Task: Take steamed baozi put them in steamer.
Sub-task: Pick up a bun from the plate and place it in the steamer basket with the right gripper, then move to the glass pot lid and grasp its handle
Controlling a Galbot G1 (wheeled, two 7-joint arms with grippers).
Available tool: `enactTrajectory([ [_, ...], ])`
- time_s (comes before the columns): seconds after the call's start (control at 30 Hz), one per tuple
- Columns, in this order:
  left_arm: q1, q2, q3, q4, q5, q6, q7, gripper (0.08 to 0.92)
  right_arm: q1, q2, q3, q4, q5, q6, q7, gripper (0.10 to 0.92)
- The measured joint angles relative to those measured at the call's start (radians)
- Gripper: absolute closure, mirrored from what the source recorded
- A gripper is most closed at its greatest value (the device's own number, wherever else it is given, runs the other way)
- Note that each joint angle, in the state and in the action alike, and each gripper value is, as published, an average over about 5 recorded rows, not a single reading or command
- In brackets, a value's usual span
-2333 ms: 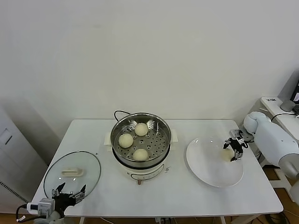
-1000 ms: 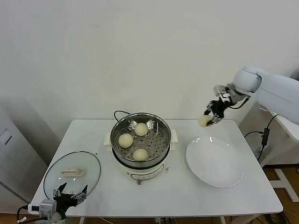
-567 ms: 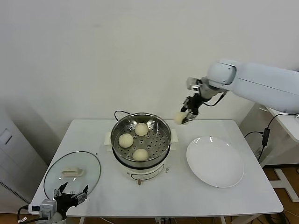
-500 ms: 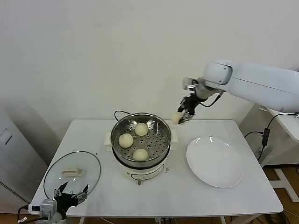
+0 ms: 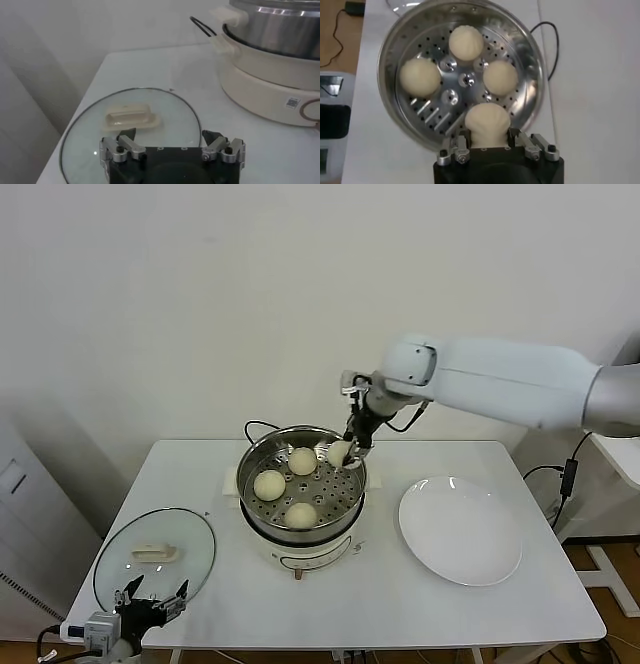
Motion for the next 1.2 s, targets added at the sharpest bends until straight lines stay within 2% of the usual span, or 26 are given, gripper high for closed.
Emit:
enactTrajectory([
  [0.57,0.014,-0.006,-0.012,-0.002,0.0,-0.003,0.0,0.177,-0.121,0.058,0.017,-0.042,-0.029,-0.043,0.071,0.555],
  [0.97,0.026,-0.014,-0.018,0.0,0.002,-0.005,0.0,0.177,-0.138,0.052,0.048,-0.045,-0.026,-0.059,0.083,0.243],
  [1.07,0.03,-0.017,-0.021,-0.001,0.006,-0.006,0.0,0.177,-0.131,0.037,0.064,-0.04,-0.019,-0.059,0.077,0.209],
  [1.2,0.034,-0.024,-0.025,-0.006,0.013,-0.005,0.0,0.177,-0.124,-0.007,0.102,-0.029,-0.002,-0.053,0.07,0.203],
])
